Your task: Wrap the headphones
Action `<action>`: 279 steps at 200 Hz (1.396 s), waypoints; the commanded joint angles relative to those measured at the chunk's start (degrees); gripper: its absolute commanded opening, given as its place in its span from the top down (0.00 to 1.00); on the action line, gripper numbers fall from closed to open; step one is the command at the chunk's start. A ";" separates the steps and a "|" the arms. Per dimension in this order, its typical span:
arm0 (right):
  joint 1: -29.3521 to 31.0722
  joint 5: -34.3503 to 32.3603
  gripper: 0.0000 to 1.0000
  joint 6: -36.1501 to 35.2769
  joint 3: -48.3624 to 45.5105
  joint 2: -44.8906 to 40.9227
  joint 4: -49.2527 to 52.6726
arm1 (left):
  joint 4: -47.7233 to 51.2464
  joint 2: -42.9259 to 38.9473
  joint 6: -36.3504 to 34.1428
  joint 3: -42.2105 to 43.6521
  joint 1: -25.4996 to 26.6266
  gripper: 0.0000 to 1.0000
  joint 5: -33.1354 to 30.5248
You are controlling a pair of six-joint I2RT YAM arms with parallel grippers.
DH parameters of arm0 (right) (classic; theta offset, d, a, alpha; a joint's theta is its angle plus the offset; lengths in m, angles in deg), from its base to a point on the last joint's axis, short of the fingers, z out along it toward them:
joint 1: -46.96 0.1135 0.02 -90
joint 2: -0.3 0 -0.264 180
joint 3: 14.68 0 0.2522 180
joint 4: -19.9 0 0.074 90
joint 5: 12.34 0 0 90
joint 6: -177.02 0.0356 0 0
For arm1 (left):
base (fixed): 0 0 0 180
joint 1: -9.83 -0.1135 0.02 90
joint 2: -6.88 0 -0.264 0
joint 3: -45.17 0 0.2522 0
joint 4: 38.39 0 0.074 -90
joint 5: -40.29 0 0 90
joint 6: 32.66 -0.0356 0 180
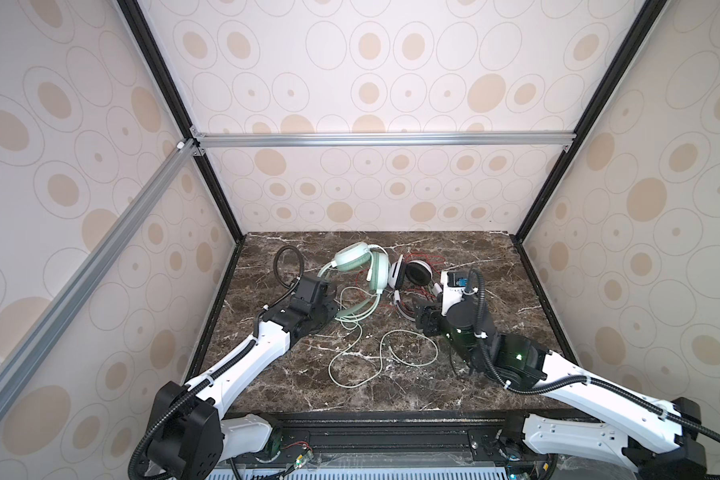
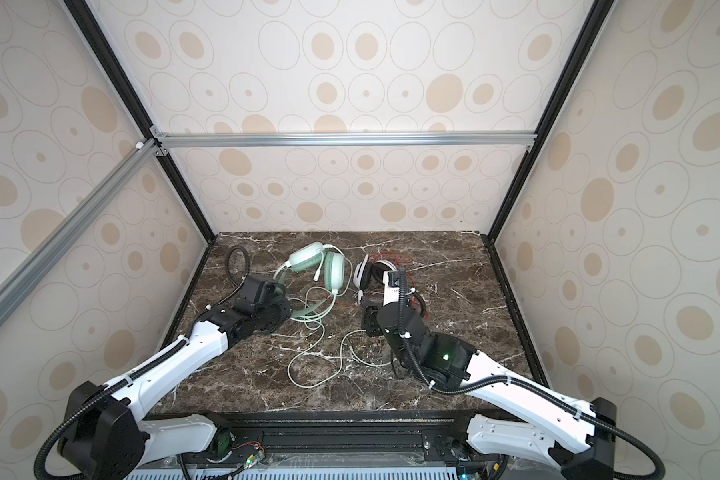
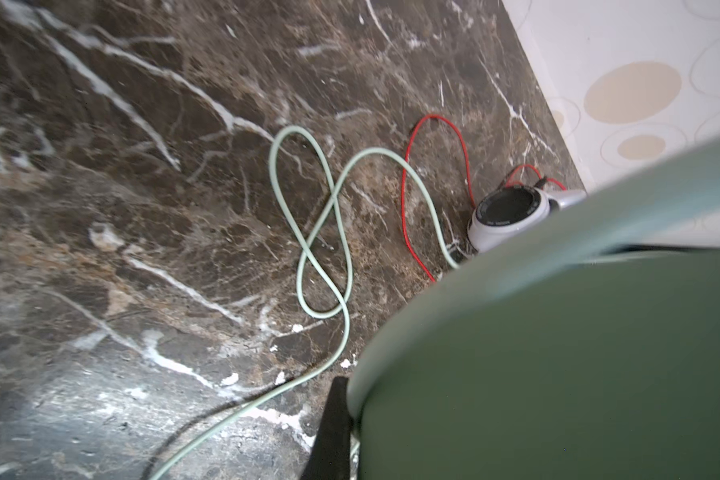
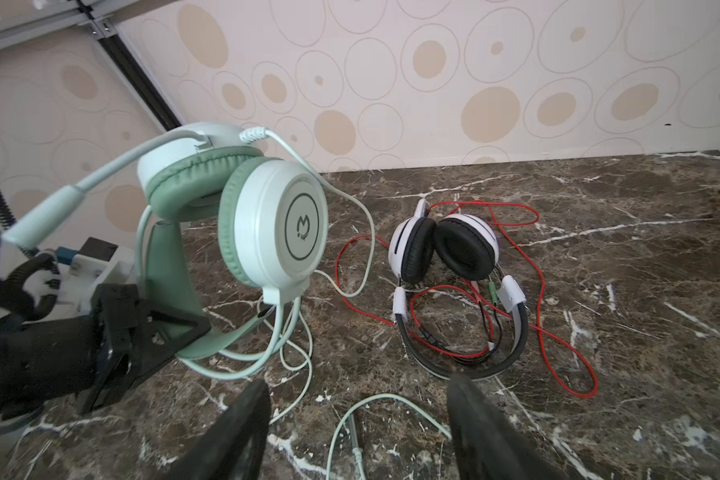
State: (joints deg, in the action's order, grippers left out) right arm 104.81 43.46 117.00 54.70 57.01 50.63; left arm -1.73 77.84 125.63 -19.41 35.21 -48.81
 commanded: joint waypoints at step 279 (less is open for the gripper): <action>1.21 23.42 0.00 -1.61 49.94 18.36 5.69 | 1.43 -2.06 -7.95 -7.71 -2.00 1.00 -10.58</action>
State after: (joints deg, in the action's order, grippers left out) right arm 105.03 67.33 117.37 104.97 76.84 58.06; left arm 1.88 76.09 117.02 -23.26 33.53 -58.67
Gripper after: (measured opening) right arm 0.996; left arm 0.077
